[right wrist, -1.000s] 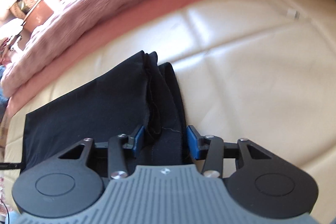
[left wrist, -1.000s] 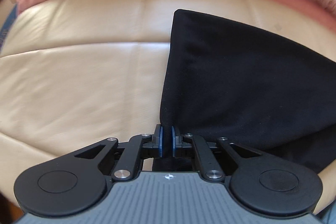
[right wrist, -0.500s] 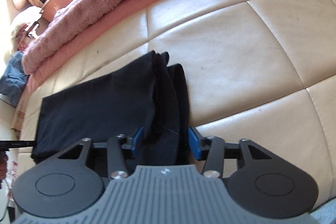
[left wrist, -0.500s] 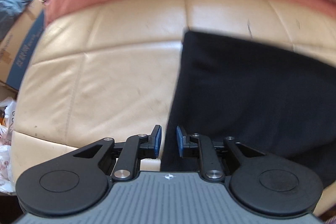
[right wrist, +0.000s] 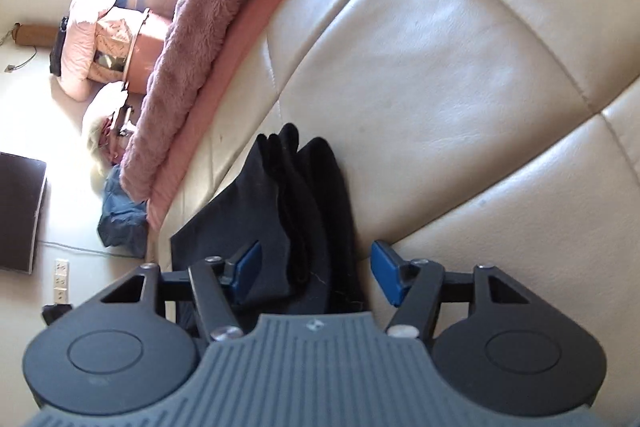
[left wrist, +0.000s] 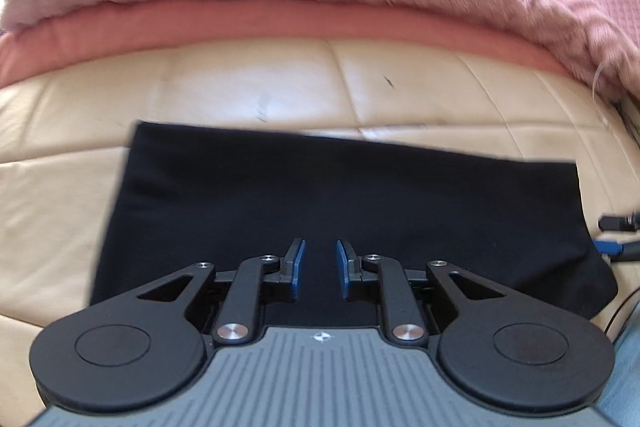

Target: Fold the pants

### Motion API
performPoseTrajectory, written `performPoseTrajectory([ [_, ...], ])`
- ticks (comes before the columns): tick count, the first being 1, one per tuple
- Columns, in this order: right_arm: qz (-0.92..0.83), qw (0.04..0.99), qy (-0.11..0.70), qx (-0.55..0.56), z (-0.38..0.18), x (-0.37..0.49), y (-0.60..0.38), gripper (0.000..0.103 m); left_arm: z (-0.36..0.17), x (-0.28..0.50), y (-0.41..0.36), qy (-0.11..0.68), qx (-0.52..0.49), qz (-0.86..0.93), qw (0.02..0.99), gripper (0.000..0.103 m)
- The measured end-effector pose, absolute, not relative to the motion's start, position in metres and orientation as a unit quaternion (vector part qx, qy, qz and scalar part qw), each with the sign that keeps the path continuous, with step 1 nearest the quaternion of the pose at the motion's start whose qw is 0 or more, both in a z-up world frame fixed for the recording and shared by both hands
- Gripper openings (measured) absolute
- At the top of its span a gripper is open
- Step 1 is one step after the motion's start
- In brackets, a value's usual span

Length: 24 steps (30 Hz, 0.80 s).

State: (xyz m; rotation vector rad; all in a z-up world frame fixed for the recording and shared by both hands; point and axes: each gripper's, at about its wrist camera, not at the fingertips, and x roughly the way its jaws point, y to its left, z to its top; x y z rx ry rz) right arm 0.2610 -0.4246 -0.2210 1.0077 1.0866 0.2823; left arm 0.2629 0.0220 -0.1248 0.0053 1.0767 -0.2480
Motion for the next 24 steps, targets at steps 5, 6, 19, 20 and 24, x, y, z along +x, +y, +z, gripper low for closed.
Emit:
performPoseTrajectory([
  [5,0.158,0.719,0.501,0.455,-0.224,0.273,-0.423,0.063,-0.144,0.262,0.007,0.531,0.009,-0.115,0.839,0.021],
  [6,0.164,0.715,0.499,0.461,-0.227,0.275,-0.422,0.063,-0.148,0.263,0.008,0.529,0.011,-0.115,0.841,0.021],
  [19,0.175,0.706,0.499,0.472,-0.238,0.287,-0.410,0.013,-0.150,0.261,0.004,0.525,0.015,-0.115,0.843,0.021],
  [20,0.175,0.712,0.496,0.465,-0.233,0.287,-0.411,0.012,-0.150,0.261,0.001,0.525,0.016,-0.120,0.842,0.021],
  [24,0.152,0.731,0.499,0.440,-0.217,0.286,-0.426,0.012,-0.148,0.264,-0.017,0.525,0.025,-0.151,0.838,0.021],
])
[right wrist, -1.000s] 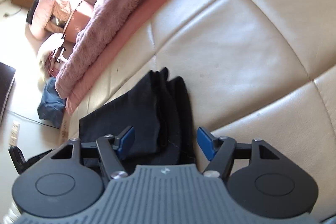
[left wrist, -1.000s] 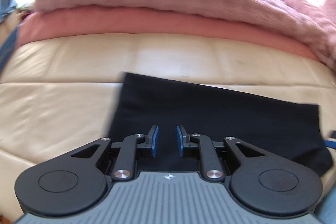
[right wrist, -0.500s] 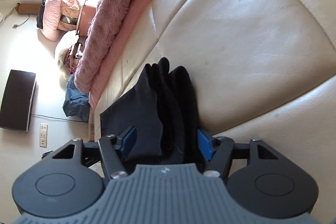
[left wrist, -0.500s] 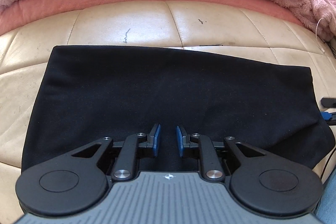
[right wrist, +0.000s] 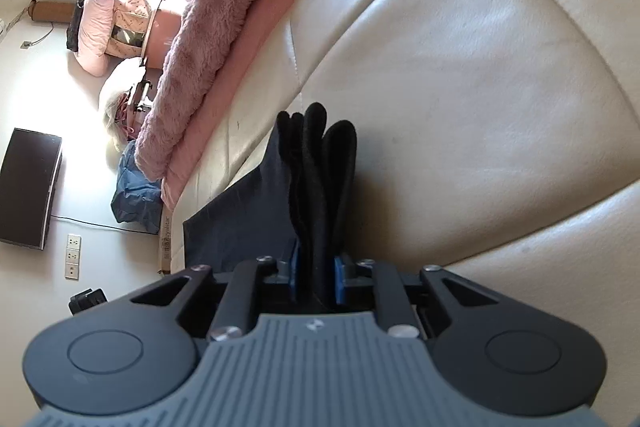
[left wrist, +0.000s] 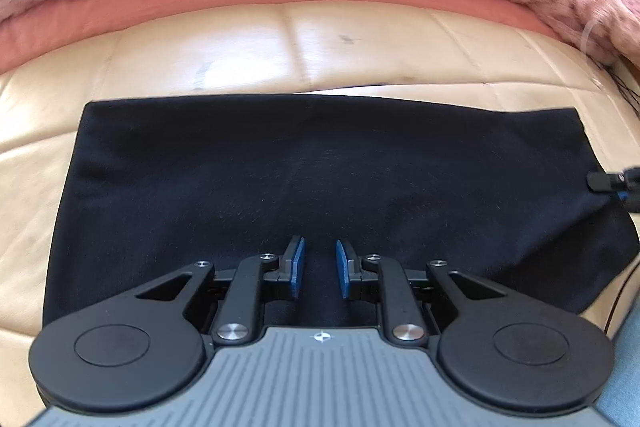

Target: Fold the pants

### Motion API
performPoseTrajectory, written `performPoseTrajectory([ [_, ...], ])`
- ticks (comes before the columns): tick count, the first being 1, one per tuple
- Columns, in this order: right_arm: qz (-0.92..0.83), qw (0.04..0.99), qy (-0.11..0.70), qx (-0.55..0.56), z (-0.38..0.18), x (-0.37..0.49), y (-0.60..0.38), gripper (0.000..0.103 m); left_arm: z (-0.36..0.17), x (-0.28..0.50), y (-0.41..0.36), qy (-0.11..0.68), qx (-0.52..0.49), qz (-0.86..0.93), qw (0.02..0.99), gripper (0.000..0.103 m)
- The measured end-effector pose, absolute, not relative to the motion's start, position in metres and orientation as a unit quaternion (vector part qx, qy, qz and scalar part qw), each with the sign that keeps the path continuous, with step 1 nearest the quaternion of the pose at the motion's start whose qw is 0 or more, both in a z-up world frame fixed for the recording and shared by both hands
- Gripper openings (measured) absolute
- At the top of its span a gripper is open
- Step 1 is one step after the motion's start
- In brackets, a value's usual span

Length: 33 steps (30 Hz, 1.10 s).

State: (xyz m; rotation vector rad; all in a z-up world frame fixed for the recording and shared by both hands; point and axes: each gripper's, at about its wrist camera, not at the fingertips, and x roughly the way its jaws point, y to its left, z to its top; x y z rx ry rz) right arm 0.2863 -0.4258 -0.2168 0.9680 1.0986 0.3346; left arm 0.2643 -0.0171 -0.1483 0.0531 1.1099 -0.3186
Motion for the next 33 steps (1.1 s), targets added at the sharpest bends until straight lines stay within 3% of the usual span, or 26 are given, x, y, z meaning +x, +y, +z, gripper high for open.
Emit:
performPoseTrajectory([
  [21,0.151,0.768,0.461,0.418,-0.134,0.285,-0.427,0.012,-0.161,0.349,-0.119,0.467,0.164,-0.222,0.840,0.017],
  [33,0.155,0.790,0.442,0.396,-0.099,0.281,-0.401,0.012,-0.136,0.263,-0.084,0.489,0.124,-0.233,0.832,0.017],
])
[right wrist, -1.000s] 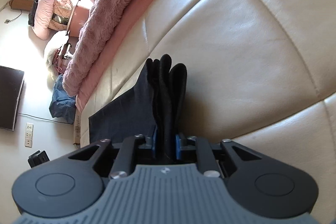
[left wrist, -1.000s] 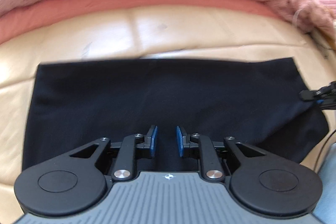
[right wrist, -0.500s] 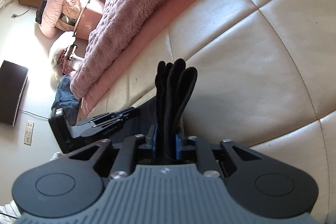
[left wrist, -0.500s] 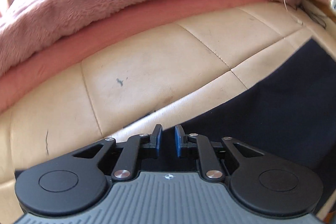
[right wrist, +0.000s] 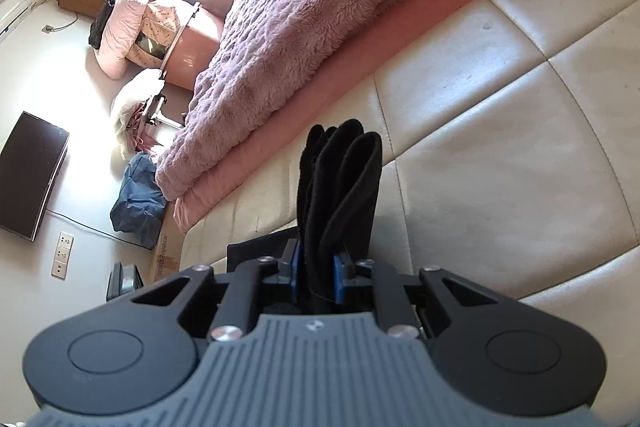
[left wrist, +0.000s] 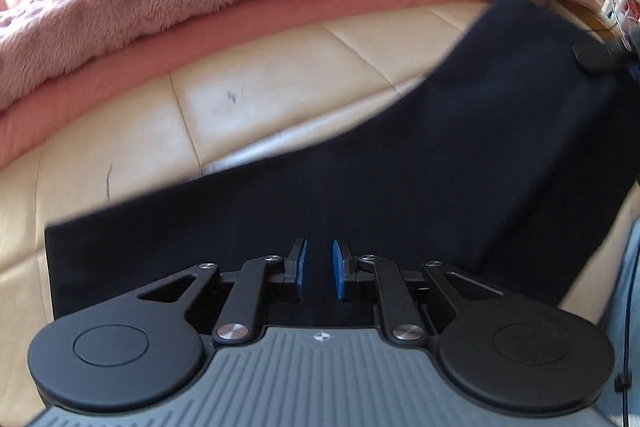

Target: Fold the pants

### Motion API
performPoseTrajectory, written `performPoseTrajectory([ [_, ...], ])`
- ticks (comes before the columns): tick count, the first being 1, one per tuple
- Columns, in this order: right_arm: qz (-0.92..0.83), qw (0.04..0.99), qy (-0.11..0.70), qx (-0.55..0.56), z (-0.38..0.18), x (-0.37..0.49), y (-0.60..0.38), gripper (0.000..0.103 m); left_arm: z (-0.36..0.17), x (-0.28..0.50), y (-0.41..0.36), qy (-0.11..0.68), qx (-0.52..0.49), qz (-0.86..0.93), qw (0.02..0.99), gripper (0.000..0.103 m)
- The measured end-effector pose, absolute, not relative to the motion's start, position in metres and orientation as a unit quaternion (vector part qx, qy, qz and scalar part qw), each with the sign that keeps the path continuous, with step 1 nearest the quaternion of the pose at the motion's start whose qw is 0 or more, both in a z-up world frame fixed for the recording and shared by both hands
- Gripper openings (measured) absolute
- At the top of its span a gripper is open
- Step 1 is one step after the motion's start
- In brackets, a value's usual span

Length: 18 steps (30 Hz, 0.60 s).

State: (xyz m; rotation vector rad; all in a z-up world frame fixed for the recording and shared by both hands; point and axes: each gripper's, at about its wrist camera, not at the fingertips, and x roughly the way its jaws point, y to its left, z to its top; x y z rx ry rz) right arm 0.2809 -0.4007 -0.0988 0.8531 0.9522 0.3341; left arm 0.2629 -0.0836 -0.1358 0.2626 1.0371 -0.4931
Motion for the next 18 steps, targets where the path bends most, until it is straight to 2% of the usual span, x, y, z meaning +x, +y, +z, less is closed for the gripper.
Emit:
performPoseTrajectory([
  [6,0.146,0.795,0.438,0.394,-0.092,0.278,-0.391,0.012,-0.152,0.232,-0.082,0.508,0.099,-0.230,0.824,0.017],
  [18,0.108,0.804,0.427,0.401,-0.086,0.270,-0.409,0.011,-0.156,0.229,-0.110,0.505,0.100,-0.236,0.824,0.017],
])
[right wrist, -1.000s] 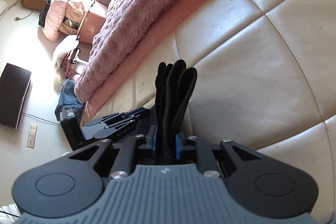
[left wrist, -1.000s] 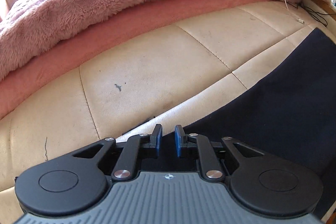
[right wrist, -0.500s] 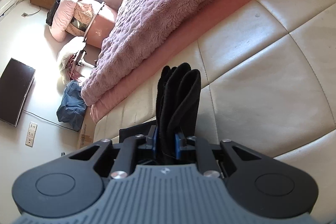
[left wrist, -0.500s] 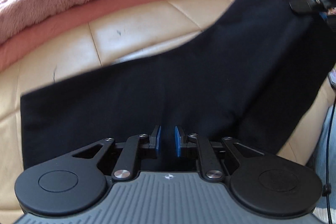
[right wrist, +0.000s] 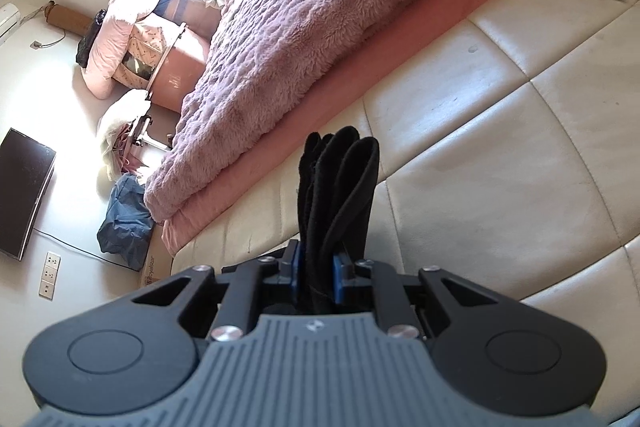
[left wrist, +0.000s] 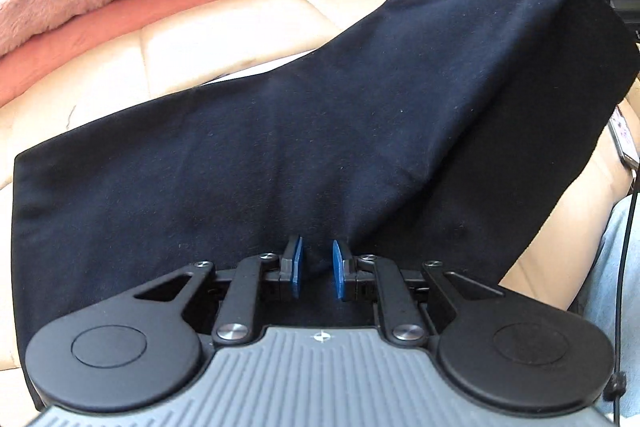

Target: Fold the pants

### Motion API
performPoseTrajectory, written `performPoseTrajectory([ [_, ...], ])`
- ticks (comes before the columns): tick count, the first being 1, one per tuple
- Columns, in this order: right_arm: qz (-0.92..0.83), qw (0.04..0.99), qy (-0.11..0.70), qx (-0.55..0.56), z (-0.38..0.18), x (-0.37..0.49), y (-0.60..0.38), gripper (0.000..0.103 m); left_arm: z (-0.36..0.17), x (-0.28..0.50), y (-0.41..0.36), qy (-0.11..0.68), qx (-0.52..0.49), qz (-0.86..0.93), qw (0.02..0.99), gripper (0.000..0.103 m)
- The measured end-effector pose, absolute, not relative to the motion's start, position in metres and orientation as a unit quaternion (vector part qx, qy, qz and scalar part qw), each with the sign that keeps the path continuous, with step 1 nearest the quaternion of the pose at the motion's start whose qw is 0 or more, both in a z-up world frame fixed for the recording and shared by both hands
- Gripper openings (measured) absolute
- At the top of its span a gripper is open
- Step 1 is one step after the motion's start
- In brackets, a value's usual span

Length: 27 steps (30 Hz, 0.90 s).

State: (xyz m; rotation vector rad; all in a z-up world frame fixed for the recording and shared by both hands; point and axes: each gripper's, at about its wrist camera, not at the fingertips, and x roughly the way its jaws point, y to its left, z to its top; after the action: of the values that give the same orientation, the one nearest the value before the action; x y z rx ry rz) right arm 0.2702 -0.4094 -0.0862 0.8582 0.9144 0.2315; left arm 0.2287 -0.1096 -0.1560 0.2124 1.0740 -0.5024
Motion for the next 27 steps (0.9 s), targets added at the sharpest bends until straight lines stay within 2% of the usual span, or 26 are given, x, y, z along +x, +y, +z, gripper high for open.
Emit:
performPoseTrajectory([
  [6,0.110,0.803,0.429,0.399,-0.075,0.267,-0.406,0.011,-0.140,0.235,-0.082,0.502,0.045,-0.228,0.833,0.017],
  [14,0.150,0.804,0.443,0.367,-0.046,0.286,-0.350,0.011,-0.100,0.257,0.037,0.481,-0.007,-0.110,0.870,0.017],
  [18,0.169,0.798,0.453,0.359,-0.042,0.305,-0.311,0.011,-0.106,0.267,0.090,0.506,-0.064,-0.077,0.856,0.018],
  [21,0.179,0.790,0.465,0.358,-0.048,0.318,-0.277,0.011,-0.121,0.262,0.120,0.535,-0.113,-0.071,0.834,0.022],
  [27,0.192,0.769,0.499,0.349,-0.073,0.346,-0.200,0.011,-0.152,0.260,0.138,0.564,-0.175,-0.079,0.803,0.023],
])
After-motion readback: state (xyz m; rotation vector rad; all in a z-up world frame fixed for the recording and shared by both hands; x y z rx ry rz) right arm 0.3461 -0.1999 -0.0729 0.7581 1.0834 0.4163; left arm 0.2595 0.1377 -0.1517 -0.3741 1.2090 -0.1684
